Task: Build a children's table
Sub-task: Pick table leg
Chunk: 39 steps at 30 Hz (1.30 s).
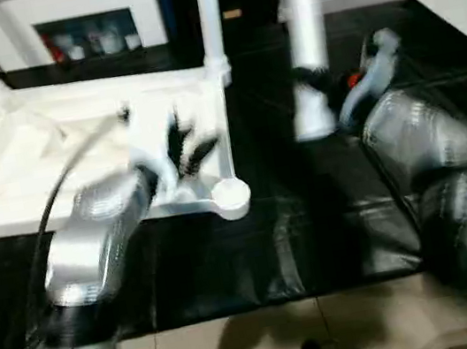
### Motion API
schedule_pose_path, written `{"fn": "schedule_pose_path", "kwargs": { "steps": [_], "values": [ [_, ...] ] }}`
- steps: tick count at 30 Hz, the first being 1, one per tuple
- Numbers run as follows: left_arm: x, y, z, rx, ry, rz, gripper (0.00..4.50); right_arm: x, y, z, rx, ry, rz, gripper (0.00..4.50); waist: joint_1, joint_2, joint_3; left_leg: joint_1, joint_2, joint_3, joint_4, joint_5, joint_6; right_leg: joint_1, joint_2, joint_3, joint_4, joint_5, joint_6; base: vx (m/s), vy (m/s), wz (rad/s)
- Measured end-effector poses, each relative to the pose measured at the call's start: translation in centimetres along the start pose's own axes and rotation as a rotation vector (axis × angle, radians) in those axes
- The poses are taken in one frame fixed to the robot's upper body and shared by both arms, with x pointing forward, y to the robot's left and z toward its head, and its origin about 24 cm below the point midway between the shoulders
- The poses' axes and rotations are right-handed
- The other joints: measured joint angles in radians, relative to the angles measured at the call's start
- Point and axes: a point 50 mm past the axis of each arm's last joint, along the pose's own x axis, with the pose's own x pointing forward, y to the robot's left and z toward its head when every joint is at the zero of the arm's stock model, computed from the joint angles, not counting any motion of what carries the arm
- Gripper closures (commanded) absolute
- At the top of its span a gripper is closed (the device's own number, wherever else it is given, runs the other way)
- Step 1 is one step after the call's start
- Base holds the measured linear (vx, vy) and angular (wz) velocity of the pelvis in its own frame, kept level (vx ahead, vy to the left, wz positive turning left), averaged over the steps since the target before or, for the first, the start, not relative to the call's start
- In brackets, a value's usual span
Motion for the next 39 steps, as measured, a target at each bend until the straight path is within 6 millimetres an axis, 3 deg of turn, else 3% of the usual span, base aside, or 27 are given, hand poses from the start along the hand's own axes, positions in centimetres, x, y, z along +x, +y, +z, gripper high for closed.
{"fn": "schedule_pose_path", "kwargs": {
  "steps": [2,4,8,12,13,18,27,33,39],
  "values": [
    [0.2,-0.3,0.2,-0.042,-0.018,-0.023,1.63,-0.2,0.6,0.0,0.004,-0.005,0.056,2.66,0.003,0.0,-0.001,0.0,0.0,0.0,0.0,0.001,0.001,0.0,-0.001,0.0,-0.001,0.0,0.003,0.0,0.0,0.0],
    [0.7,-0.9,0.0,-0.111,-0.026,-0.053,1.28,-0.4,1.2,0.3,0.005,-0.019,0.112,2.66,0.006,-0.003,-0.004,0.0,0.0,0.0,0.001,0.002,0.002,0.0,-0.001,0.0,-0.003,0.0,0.004,0.0,0.0,0.0],
    [1.9,-1.8,1.0,-0.264,-0.083,-0.11,0.96,-1.4,3.1,-1.0,0.053,-0.018,0.278,2.66,0.017,-0.016,-0.015,-0.001,0.001,0.0,0.001,0.003,0.004,0.002,0.0,-0.003,-0.009,0.002,0.007,0.0,0.0,0.0],
    [2.8,-2.8,2.0,-0.382,-0.133,-0.172,0.73,-2.4,4.2,-1.9,0.077,0.006,0.352,2.66,0.016,-0.017,-0.021,-0.001,-0.001,0.001,0.001,0.005,0.008,0.005,-0.003,-0.002,-0.015,0.002,0.007,0.0,0.0,0.0],
    [2.8,-2.8,2.0,-0.416,-0.142,-0.181,0.45,-2.7,4.3,-2.0,0.084,0.007,0.364,2.66,0.015,-0.017,-0.022,-0.001,-0.001,0.001,0.001,0.006,0.009,0.007,-0.003,-0.003,-0.017,0.002,0.007,0.0,0.0,0.0],
    [2.9,-3.1,2.1,-0.542,-0.189,-0.219,0.04,-3.2,4.9,-2.1,0.079,0.018,0.397,2.66,0.012,-0.015,-0.024,0.0,0.002,-0.006,-0.001,0.007,0.01,0.02,-0.003,-0.02,-0.041,0.005,0.012,0.0,0.0,0.0],
    [2.8,-3.6,3.0,-0.623,-0.247,-0.29,0.0,-3.2,6.0,-3.0,0.071,0.076,0.441,2.66,0.011,-0.015,-0.024,0.003,0.002,-0.016,-0.003,0.008,0.012,0.04,-0.004,-0.032,-0.063,0.006,0.013,0.0,0.0,0.0],
    [2.7,-4.0,4.0,-0.65,-0.282,-0.353,0.0,-2.9,6.6,-3.7,0.073,0.125,0.464,2.68,0.013,-0.016,-0.025,0.003,0.002,-0.018,-0.003,0.008,0.013,0.044,-0.005,-0.033,-0.065,0.006,0.013,0.0,0.0,0.0],
    [2.3,-4.1,3.0,-0.553,-0.216,-0.36,0.0,-3.1,6.5,-3.5,-0.007,0.165,0.443,2.68,0.012,-0.016,-0.026,0.004,0.003,-0.02,-0.003,0.008,0.012,0.045,-0.005,-0.034,-0.065,0.009,0.018,0.0,0.0,0.0]
  ]
}}
